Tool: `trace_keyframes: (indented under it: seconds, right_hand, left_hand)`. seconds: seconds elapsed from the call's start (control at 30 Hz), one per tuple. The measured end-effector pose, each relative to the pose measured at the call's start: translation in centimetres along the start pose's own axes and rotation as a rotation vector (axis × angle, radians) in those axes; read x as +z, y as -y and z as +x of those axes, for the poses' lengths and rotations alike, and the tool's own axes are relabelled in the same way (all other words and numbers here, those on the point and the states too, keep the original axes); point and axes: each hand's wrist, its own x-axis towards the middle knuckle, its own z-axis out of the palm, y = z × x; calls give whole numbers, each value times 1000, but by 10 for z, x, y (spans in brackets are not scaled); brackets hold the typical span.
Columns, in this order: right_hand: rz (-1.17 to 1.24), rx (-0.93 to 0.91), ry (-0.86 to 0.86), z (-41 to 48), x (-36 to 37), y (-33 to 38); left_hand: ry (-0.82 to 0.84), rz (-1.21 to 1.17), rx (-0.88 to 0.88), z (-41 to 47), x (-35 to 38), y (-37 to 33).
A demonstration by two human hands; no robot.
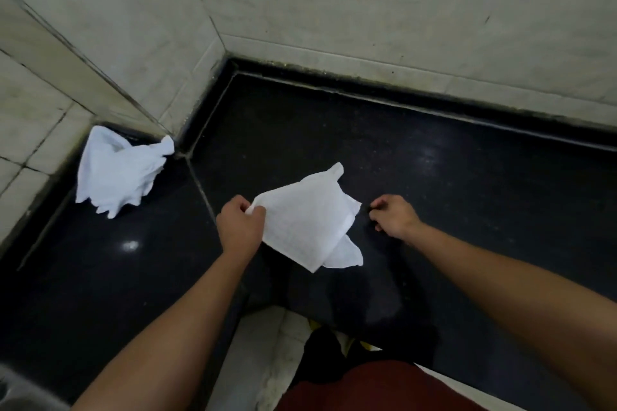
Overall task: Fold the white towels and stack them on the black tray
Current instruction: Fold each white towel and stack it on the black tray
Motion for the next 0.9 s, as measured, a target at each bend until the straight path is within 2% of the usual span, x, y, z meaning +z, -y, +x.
trace_keyframes:
  seconds: [0.1, 0.23, 0.33, 0.43, 0.53, 0.63, 0.7, 0.8, 0.9]
  right_hand:
    - [-142, -85, -57, 10, 14, 23]
    - [-361, -150, -69, 16, 32, 51]
    - [-538, -130, -67, 19, 42, 54]
    - [-513, -73, -47, 22, 43, 50]
    - [-473, -36, -62, 23, 31, 46]
    - [-463, 4, -171, 22, 4, 38]
    - [-474, 44, -235, 22, -17, 30]
    - [-482, 106, -289, 17, -42, 14]
    - [-545, 110, -343, 3, -52, -4]
  left_hand:
    - [-52, 19, -26, 10, -22, 23]
    - [-88, 57, -145, 17, -37, 57]
    - [-104, 106, -202, 21, -44, 77]
    - [-54, 197, -213, 25, -46, 90]
    - [31, 379, -105, 25, -39, 94]
    - [46, 526, 84, 23, -26, 87]
    - [83, 547, 189, 21, -12, 79]
    - [220, 508, 332, 11, 15, 60]
    - [348, 566, 490, -5, 39, 47]
